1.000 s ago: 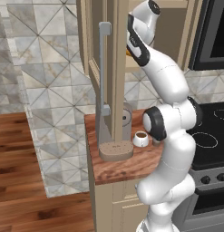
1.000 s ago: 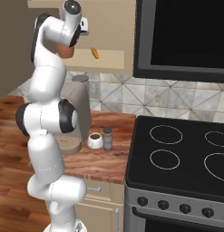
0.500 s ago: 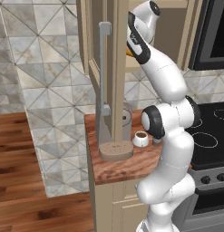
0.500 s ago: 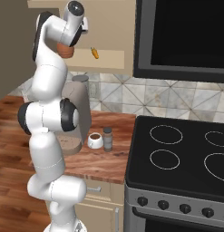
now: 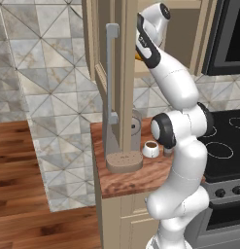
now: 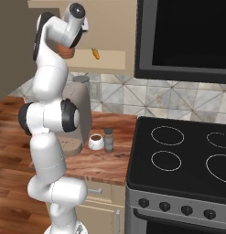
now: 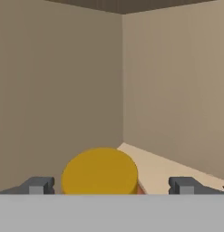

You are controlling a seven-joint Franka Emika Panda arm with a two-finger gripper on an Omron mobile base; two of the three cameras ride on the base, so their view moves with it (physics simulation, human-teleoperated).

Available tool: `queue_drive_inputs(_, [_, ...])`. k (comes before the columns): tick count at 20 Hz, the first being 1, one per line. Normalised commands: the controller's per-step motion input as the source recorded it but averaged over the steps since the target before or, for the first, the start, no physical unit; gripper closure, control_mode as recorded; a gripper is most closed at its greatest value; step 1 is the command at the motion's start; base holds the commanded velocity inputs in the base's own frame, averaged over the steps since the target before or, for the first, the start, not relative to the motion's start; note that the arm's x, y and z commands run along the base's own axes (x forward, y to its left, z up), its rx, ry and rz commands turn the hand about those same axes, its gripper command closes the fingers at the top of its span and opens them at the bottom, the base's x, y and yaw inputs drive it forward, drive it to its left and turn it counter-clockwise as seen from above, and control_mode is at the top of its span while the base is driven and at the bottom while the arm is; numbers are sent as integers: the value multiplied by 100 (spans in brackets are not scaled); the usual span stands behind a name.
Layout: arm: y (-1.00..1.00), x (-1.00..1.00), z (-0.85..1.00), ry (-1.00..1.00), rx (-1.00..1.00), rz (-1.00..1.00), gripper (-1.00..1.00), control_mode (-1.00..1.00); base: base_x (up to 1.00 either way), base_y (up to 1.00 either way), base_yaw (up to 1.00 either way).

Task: Pick the cinnamon and honey bottle from the cabinet and place them next to the mug.

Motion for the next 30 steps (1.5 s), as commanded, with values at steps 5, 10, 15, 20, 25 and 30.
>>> queue_drive_inputs(5, [0,4,-8,6,0,0,-100,-100,0,0,0])
queue_drive_inputs(10, [0,8,-6,5,0,0,-100,-100,0,0,0])
queue_drive_inputs(15, [0,17,-3,5,0,0,-100,-100,0,0,0])
queue_drive_inputs(20, [0,18,0,5,0,0,-100,-100,0,0,0])
queue_drive_inputs(25, [0,2,0,5,0,1,-100,-100,0,0,0])
queue_drive_inputs(30, [6,0,0,2,1,4,-100,-100,0,0,0])
